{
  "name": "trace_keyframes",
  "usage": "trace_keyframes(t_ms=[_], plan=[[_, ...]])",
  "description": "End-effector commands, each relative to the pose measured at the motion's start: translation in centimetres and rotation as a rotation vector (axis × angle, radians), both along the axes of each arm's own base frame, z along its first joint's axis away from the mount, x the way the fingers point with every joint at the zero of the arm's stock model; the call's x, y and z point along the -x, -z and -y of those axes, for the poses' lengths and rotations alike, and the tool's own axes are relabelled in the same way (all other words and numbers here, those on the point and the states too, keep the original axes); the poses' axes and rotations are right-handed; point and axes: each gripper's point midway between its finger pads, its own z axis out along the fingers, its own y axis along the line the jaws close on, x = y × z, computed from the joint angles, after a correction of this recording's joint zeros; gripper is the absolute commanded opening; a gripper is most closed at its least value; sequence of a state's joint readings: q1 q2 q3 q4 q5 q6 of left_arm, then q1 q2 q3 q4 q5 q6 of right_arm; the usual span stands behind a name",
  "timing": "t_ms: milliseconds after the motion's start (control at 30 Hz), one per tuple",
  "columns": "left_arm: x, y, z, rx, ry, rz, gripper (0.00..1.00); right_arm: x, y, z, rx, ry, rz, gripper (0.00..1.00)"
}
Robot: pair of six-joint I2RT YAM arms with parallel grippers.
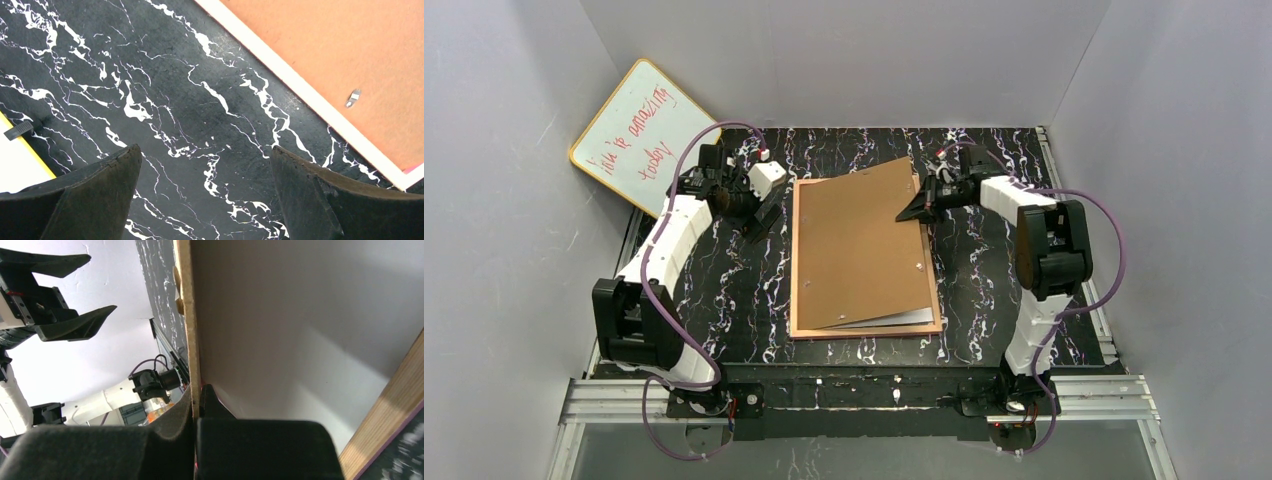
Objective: Put the photo into the frame
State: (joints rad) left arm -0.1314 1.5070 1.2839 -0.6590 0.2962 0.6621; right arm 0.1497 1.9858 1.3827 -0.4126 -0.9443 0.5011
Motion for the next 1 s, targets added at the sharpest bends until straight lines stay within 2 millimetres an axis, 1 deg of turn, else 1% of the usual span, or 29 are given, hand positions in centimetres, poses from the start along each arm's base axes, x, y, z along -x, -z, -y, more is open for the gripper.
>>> trace_keyframes(t_ms=[0,133,200,267,400,500,600,667,767,833,900,933,967], plan=[[0.7,1.5,-1.0,-0.054,-0.022,-0.044,0.98,-0.9,-1.4,-3.4,0.039,0.100,0.058,0.01],[0.9,2.1,-1.5,-0.074,-0.028,-0.055,0.98,-1.3,-0.6,-5.2,0.094,0.122,0.060,0.01],[0.9,2.3,-1.8,-0.077,-0.032,-0.062,0.98,-1.5,-0.1,-5.7,0.129,0.133,0.058,0.02],[1.1,2.6,-2.2,-0.086,-0.030,-0.074,0.98,-1.6,0.2,-6.0,0.162,0.147,0.064,0.07],[1.2,3.1,-2.9,-0.098,-0.036,-0.085,0.98,-1.5,0.9,-6.1,0.221,0.178,0.073,0.25],[1.4,3.3,-3.3,-0.096,-0.038,-0.092,0.98,-1.3,1.5,-6.1,0.261,0.191,0.072,0.36],[1.5,3.4,-3.5,-0.092,-0.034,-0.100,0.98,-1.2,2.0,-5.9,0.318,0.206,0.068,0.49],[1.7,3.6,-3.6,-0.095,-0.034,-0.104,0.98,-1.3,2.2,-5.8,0.356,0.207,0.070,0.56],[1.9,3.7,-3.7,-0.098,-0.031,-0.108,0.98,-1.4,2.2,-5.7,0.427,0.207,0.091,0.69],[2.1,3.8,-3.8,-0.103,-0.030,-0.110,0.98,-1.4,2.3,-5.7,0.467,0.203,0.093,0.80],[2.2,4.0,-3.8,-0.105,-0.032,-0.115,0.98,-1.2,2.5,-5.7,0.503,0.195,0.089,0.96],[2.2,4.0,-3.8,-0.105,-0.032,-0.117,0.98,-1.1,2.5,-5.8,0.522,0.189,0.088,0.98],[2.3,4.1,-3.8,-0.105,-0.032,-0.118,0.98,-1.0,2.4,-5.8,0.540,0.186,0.091,0.99]])
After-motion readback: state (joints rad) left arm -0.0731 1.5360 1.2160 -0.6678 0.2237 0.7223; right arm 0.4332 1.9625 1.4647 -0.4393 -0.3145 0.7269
